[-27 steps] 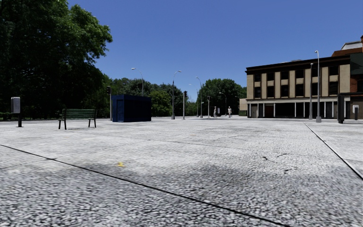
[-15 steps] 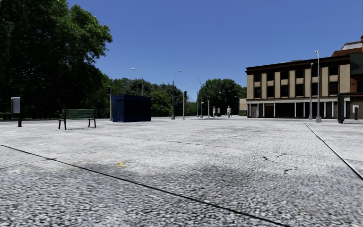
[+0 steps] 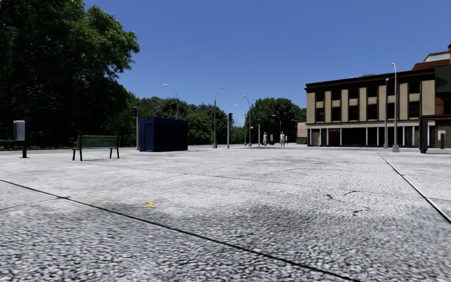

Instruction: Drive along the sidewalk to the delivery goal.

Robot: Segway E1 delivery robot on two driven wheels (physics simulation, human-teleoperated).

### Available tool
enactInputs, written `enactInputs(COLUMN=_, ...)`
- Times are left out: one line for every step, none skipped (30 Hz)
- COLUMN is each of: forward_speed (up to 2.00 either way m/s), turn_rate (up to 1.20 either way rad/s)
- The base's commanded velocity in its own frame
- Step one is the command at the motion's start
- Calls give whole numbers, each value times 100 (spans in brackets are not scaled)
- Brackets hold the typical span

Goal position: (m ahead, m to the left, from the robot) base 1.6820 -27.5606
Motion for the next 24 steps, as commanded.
enactInputs(forward_speed=0, turn_rate=0)
enactInputs(forward_speed=0, turn_rate=0)
enactInputs(forward_speed=0, turn_rate=0)
enactInputs(forward_speed=21, turn_rate=0)
enactInputs(forward_speed=21, turn_rate=0)
enactInputs(forward_speed=49, turn_rate=0)
enactInputs(forward_speed=68, turn_rate=0)
enactInputs(forward_speed=68, turn_rate=0)
enactInputs(forward_speed=76, turn_rate=0)
enactInputs(forward_speed=78, turn_rate=0)
enactInputs(forward_speed=85, turn_rate=-3)
enactInputs(forward_speed=85, turn_rate=-3)
enactInputs(forward_speed=89, turn_rate=-7)
enactInputs(forward_speed=90, turn_rate=-9)
enactInputs(forward_speed=90, turn_rate=-9)
enactInputs(forward_speed=90, turn_rate=-9)
enactInputs(forward_speed=91, turn_rate=-9)
enactInputs(forward_speed=95, turn_rate=-9)
enactInputs(forward_speed=95, turn_rate=-9)
enactInputs(forward_speed=111, turn_rate=-9)
enactInputs(forward_speed=119, turn_rate=-9)
enactInputs(forward_speed=121, turn_rate=-10)
enactInputs(forward_speed=121, turn_rate=-10)
enactInputs(forward_speed=122, turn_rate=-13)
